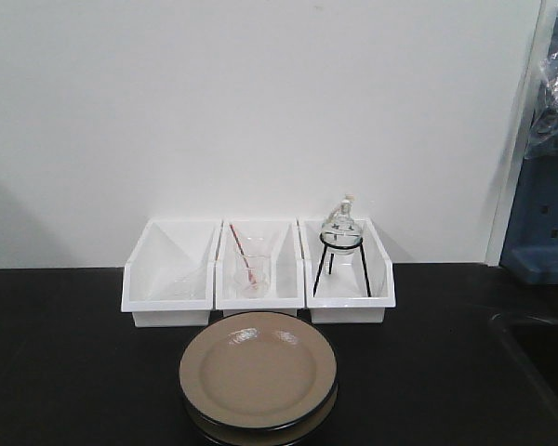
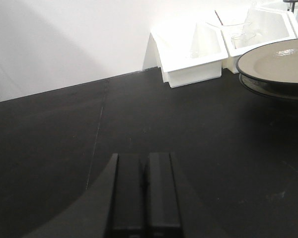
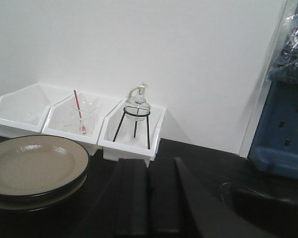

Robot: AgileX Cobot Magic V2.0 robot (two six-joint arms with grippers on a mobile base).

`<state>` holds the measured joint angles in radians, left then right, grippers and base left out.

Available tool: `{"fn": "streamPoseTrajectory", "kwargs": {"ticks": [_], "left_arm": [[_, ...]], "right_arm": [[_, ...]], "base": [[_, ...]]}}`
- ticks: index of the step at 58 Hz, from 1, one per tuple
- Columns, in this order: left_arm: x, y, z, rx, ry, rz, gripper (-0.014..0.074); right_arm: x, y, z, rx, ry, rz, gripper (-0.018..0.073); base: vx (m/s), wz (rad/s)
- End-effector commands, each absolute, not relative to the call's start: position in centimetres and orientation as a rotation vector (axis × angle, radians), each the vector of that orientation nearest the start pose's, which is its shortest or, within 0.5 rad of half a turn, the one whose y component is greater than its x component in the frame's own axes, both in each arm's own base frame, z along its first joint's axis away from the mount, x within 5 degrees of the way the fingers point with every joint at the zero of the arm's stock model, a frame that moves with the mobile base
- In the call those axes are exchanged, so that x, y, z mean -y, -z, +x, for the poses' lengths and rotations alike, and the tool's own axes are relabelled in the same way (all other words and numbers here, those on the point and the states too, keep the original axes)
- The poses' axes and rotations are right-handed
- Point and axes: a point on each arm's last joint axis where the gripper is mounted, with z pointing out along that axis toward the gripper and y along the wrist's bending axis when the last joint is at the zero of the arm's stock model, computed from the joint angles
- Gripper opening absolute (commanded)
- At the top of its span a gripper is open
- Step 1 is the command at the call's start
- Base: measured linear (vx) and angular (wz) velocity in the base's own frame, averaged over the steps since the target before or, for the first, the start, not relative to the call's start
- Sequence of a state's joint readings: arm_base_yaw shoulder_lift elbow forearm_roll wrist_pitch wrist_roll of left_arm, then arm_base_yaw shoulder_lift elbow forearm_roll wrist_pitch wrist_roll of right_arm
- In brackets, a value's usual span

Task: Arrange circular plates on left workspace

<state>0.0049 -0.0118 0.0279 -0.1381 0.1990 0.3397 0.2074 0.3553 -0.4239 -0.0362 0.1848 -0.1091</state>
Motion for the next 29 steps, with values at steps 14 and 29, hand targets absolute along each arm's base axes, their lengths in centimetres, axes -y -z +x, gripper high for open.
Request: {"fn": "streamPoseTrajectory", "kwargs": {"ticks": [14,29], "left_arm": [[0.2,-19.0,5.6,-1.608,-0.135,0.169,0.0003],[0.2,-19.0,5.6,-1.608,-0.136,0.168,0.0003]], "right_arm": [[-1.7,-32.5,8.2,-1.483,-0.032,-0.269,0.0],[-1.3,-24.2,6.7,-1.561,-0.098,-0.196,0.0]], "base": [[0.0,0.0],[0.0,0.0]]}}
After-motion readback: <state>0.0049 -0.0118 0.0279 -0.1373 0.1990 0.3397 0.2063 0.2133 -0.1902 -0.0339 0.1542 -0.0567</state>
